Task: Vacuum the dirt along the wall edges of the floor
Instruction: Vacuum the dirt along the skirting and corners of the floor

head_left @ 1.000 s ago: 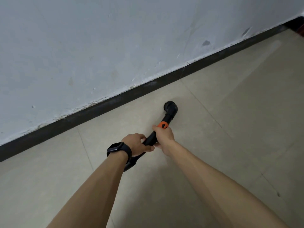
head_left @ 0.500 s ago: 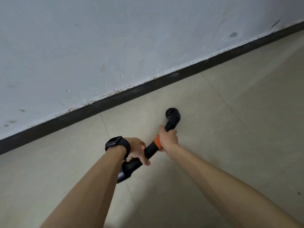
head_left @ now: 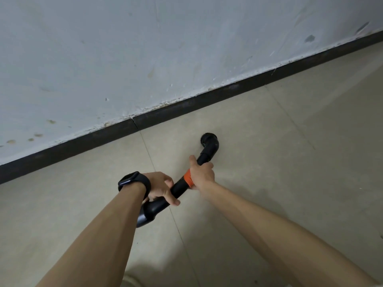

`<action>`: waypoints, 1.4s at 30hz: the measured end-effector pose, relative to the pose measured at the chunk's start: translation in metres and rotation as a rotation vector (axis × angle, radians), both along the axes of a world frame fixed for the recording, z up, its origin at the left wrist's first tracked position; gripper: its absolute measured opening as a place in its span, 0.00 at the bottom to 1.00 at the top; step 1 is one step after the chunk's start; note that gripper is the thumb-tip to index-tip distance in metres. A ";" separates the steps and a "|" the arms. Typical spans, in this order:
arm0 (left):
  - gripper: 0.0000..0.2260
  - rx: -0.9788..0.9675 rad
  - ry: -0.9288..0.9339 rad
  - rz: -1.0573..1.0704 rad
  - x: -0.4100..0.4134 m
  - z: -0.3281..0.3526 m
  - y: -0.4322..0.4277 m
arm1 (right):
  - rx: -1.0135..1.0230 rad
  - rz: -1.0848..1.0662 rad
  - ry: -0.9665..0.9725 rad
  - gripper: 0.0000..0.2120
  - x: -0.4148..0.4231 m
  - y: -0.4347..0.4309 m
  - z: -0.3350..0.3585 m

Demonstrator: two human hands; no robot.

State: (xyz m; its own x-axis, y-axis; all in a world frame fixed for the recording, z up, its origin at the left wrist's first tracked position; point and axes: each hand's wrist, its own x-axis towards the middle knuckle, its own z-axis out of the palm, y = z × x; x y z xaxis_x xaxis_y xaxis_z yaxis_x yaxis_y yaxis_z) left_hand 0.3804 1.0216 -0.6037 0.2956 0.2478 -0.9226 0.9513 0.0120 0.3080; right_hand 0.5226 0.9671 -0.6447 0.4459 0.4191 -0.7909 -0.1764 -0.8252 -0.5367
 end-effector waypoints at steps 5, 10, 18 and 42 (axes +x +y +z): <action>0.20 0.280 -0.142 0.020 0.027 -0.002 0.000 | 0.059 -0.078 0.082 0.28 0.018 0.004 0.005; 0.21 0.343 -0.212 0.051 0.049 -0.011 -0.009 | 0.026 -0.036 -0.132 0.27 0.045 0.013 0.006; 0.13 0.558 -0.188 0.005 0.066 -0.035 -0.008 | 0.050 -0.078 -0.162 0.25 0.088 0.046 0.012; 0.11 0.670 -0.236 0.025 0.259 -0.045 0.042 | 0.202 -0.264 -0.021 0.28 0.277 0.085 0.001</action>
